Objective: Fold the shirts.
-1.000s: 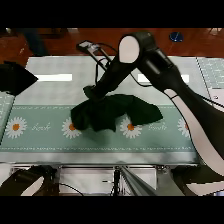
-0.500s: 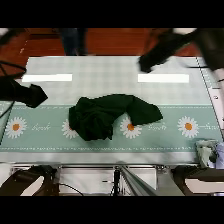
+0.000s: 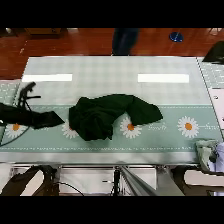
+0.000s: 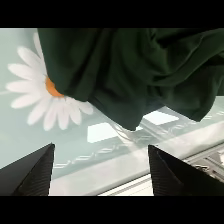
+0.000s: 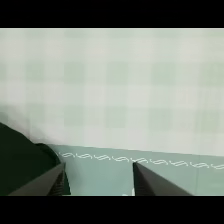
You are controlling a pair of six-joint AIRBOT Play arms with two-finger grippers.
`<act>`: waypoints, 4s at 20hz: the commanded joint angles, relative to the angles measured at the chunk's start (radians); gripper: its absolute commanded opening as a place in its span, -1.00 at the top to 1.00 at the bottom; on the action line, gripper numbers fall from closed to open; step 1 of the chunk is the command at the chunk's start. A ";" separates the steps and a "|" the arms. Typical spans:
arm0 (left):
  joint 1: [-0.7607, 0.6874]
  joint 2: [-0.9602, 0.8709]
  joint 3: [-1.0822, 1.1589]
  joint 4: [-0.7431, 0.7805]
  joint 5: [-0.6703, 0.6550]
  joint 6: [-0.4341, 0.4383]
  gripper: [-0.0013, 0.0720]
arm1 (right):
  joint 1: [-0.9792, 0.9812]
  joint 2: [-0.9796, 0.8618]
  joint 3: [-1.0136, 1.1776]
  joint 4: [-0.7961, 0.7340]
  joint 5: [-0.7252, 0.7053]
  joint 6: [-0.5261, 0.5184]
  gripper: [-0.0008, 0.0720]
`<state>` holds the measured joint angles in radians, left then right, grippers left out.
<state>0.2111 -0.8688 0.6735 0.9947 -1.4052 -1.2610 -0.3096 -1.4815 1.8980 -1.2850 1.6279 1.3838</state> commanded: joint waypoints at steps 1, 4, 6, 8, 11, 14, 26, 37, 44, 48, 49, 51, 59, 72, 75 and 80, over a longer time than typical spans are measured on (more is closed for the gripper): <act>0.056 -0.001 -0.193 -0.103 0.042 0.030 -1.00 | -0.106 0.001 -0.034 0.066 -0.021 -0.005 -0.35; 0.056 -0.002 -0.255 -0.127 0.106 0.026 -1.00 | -0.114 0.001 -0.129 0.080 -0.033 -0.018 -0.35; 0.056 -0.032 -0.260 -0.145 0.148 0.027 -1.00 | -0.113 0.001 -0.194 0.119 -0.047 -0.034 -0.35; 0.056 -0.094 -0.259 -0.186 0.198 0.027 -1.00 | -0.113 0.001 -0.249 0.129 -0.058 -0.049 -0.35; 0.056 -0.199 -0.259 -0.280 0.280 0.046 -1.00 | -0.113 0.001 -0.298 0.128 -0.066 -0.059 -0.34; 0.027 -0.276 -0.256 -0.307 0.341 0.049 -1.00 | -0.113 0.001 -0.302 0.128 -0.086 -0.061 -0.30; -0.092 -0.384 -0.165 -0.349 0.468 -0.023 0.89 | -0.113 0.001 -0.314 0.185 -0.084 -0.101 -0.48; -0.092 -0.384 -0.162 -0.349 0.365 0.046 0.90 | -0.112 0.001 -0.845 0.419 -0.244 -0.246 -0.49; -0.092 -0.384 -0.162 -0.350 0.365 0.046 0.89 | -0.043 0.001 -1.027 0.439 -0.370 -0.287 -0.49; -0.092 -0.384 -0.156 -0.370 0.365 0.061 0.89 | 0.106 0.001 -1.046 0.441 -0.504 -0.226 -0.44; -0.092 -0.384 -0.145 -0.372 0.365 0.064 0.89 | 0.142 0.001 -1.046 0.441 -0.548 -0.177 -0.43; -0.092 -0.384 -0.111 -0.372 0.365 0.065 0.89 | 0.193 0.001 -1.046 0.441 -0.606 -0.132 -0.12; -0.060 -0.317 0.220 -0.371 0.259 0.089 0.90 | 0.082 0.207 -0.912 0.632 -0.509 -0.238 0.92; 0.237 0.045 1.044 -0.348 0.229 0.033 0.90 | -0.164 0.651 -0.301 0.385 -0.561 -0.092 0.92; 0.237 0.056 1.044 -0.347 0.082 -0.024 0.90 | -0.164 0.654 -0.301 0.385 -0.425 -0.054 0.92; 0.164 0.075 0.970 -0.303 -0.116 -0.119 0.90 | -0.126 0.663 -0.303 0.278 -0.161 -0.006 0.92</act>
<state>0.4091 -0.8097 1.6829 0.6716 -1.3876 -1.3178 -0.4610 -0.8253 1.5913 -0.9211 1.2961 1.3415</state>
